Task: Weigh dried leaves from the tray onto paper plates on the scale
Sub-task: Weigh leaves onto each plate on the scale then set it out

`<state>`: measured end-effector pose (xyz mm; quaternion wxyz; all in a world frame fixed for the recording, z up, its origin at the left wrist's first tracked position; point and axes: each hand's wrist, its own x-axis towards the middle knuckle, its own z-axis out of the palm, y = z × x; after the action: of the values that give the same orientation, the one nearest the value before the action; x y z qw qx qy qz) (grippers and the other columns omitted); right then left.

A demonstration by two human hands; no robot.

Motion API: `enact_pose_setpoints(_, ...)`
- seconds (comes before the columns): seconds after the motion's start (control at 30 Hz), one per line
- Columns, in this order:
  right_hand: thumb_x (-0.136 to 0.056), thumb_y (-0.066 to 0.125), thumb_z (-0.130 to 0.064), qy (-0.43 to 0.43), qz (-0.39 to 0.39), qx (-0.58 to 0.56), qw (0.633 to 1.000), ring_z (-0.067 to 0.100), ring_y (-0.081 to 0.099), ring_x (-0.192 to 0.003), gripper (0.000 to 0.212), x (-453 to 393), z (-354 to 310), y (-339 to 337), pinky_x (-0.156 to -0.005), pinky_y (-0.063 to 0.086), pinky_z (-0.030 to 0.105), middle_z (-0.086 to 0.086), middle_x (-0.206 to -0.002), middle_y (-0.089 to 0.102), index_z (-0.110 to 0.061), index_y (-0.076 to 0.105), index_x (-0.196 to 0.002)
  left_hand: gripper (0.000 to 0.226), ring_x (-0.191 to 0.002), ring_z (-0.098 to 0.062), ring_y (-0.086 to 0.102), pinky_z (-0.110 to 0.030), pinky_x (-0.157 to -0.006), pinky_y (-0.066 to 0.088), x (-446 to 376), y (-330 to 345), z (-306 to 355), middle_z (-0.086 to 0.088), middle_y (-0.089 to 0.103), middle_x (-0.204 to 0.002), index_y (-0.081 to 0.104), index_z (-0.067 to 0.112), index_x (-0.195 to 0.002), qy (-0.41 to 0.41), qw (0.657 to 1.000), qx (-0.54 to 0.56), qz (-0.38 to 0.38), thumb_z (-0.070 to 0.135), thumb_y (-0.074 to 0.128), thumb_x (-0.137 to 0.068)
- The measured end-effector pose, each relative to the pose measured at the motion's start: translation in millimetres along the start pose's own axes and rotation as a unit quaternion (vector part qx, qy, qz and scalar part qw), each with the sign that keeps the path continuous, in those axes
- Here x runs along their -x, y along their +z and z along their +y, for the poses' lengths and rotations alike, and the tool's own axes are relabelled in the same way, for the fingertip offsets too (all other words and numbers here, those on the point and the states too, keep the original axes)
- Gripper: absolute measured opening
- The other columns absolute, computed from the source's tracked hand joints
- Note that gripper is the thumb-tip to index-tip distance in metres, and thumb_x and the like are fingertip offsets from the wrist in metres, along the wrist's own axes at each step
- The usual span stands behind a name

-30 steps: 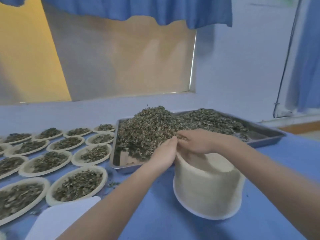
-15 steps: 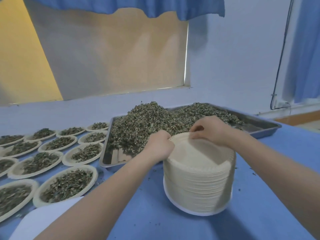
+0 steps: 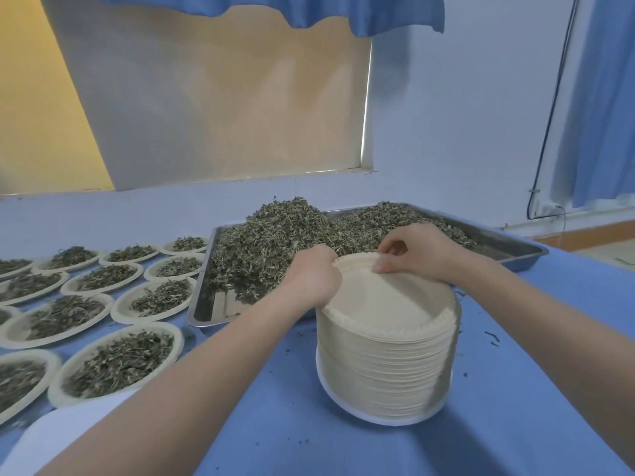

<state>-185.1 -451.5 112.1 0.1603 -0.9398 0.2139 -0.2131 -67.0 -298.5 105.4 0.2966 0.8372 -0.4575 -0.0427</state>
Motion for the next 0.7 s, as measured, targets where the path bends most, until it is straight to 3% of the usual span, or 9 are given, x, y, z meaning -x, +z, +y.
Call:
enact_pose_setpoints(0.13,-0.072,0.081,-0.038,0.016,0.014,0.003,1.0,-0.004,0.054,-0.076,0.019,-3.6,-2.7,-0.9,-0.059,0.038,0.005,-0.013,-0.081,0.064,-0.03,0.067,-0.081,0.026,-0.066,-0.017,0.048,-0.024,-0.052,0.033,-0.5,1.3,-0.8,-0.011,0.059,-0.094,0.061,0.004,-0.104,0.004,1.0,-0.004,0.007,0.002,0.038,-0.092)
enact_pose_setpoints(0.27,-0.076,0.076,-0.04,0.026,0.007,0.012,1.0,0.008,0.059,-0.088,0.016,-6.8,-5.7,-7.5,-0.07,0.043,0.02,-0.008,-0.09,0.066,-0.033,0.063,-0.081,0.032,-0.086,-0.02,0.055,-0.025,-0.068,0.039,-2.0,-3.2,1.5,-0.007,0.062,-0.112,0.06,0.013,-0.12,0.015,0.999,0.032,0.023,0.008,0.041,-0.095)
enact_pose_setpoints(0.33,-0.078,0.074,-0.04,0.022,0.011,0.02,0.999,0.011,0.059,-0.091,0.016,-7.2,-8.2,-9.9,-0.074,0.043,0.024,-0.006,-0.092,0.066,-0.031,0.063,-0.085,0.034,-0.089,-0.02,0.055,-0.024,-0.068,0.039,-3.8,-6.2,2.9,-0.009,0.061,-0.119,0.057,0.013,-0.125,0.018,0.999,0.036,0.028,0.008,0.04,-0.096)
enact_pose_setpoints(0.4,-0.08,0.073,-0.039,0.014,0.039,0.017,0.999,0.011,0.057,-0.087,0.016,-8.8,-11.2,-12.2,-0.072,0.041,0.022,-0.005,-0.088,0.064,-0.029,0.065,-0.089,0.033,-0.078,-0.018,0.055,-0.023,-0.055,0.037,-5.5,-9.2,3.5,-0.012,0.061,-0.116,0.058,0.01,-0.123,0.022,0.998,0.033,0.038,0.006,0.038,-0.096)
enact_pose_setpoints(0.47,-0.081,0.072,-0.038,0.007,0.056,0.014,0.998,0.002,0.052,-0.074,0.017,-11.1,-15.7,-15.3,-0.063,0.037,0.008,-0.011,-0.077,0.058,-0.026,0.069,-0.092,0.033,-0.065,-0.014,0.049,-0.021,-0.048,0.032,-5.2,-15.2,4.0,-0.015,0.062,-0.113,0.059,0.008,-0.12,0.02,0.998,0.034,0.046,0.004,0.037,-0.096)
enact_pose_setpoints(0.53,-0.083,0.071,-0.037,-0.003,0.045,0.024,0.999,-0.003,0.048,-0.071,0.018,-14.6,-24.8,-17.0,-0.058,0.033,0.001,-0.016,-0.075,0.057,-0.024,0.072,-0.095,0.036,-0.07,-0.017,0.051,-0.022,-0.052,0.035,-3.9,-23.4,1.1,-0.014,0.062,-0.114,0.058,0.007,-0.125,0.011,0.998,0.038,0.045,0.003,0.037,-0.096)
enact_pose_setpoints(0.63,-0.084,0.071,-0.033,-0.018,0.035,0.012,0.999,0.002,0.052,-0.08,0.02,-21.8,-45.8,-13.5,-0.06,0.035,0.006,-0.007,-0.092,0.068,-0.021,0.075,-0.1,0.031,-0.086,-0.026,0.056,-0.028,-0.069,0.043,3.8,-39.5,-10.6,-0.004,0.06,-0.095,0.062,0.012,-0.11,-0.014,0.995,0.082,0.059,0.0,0.038,-0.095)
enact_pose_setpoints(0.7,-0.086,0.07,-0.03,-0.035,0.031,-0.002,0.999,0.002,0.052,-0.088,0.021,-27.1,-66.5,-6.2,-0.066,0.031,0.005,-0.004,-0.105,0.071,-0.02,0.075,-0.103,0.038,-0.096,-0.027,0.059,-0.032,-0.074,0.046,13.9,-53.8,-24.1,-0.004,0.058,-0.11,0.06,0.012,-0.123,-0.049,0.986,0.134,0.086,-0.001,0.041,-0.093)
